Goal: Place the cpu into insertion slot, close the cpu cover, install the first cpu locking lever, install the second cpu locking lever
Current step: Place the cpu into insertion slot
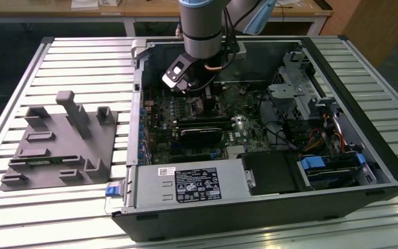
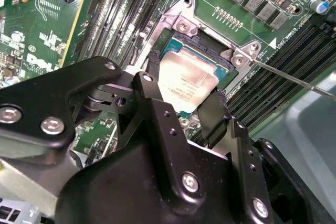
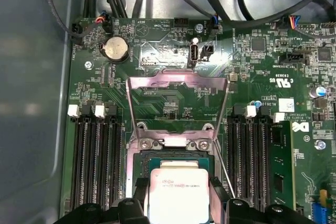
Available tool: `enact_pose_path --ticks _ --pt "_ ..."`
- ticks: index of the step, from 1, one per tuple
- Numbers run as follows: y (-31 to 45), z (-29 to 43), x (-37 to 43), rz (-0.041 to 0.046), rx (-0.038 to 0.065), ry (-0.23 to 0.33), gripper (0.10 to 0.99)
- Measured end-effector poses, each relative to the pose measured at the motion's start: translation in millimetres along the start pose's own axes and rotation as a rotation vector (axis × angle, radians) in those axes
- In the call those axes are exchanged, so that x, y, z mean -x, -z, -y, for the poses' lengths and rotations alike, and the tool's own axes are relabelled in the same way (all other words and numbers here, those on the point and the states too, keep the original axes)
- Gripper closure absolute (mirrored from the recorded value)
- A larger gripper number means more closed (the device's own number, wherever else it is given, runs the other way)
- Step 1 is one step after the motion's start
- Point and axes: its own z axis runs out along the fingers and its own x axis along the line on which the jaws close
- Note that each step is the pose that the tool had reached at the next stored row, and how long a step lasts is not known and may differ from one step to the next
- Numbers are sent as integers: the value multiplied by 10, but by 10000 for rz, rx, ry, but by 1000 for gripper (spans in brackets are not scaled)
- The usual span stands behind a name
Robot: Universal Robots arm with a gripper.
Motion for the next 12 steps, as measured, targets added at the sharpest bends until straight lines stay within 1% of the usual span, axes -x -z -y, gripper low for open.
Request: enact_pose_path --ticks 9,12 --pt "-49 6 -50 5 2 -54 545" --pt "-60 7 -55 15 0 -52 545"
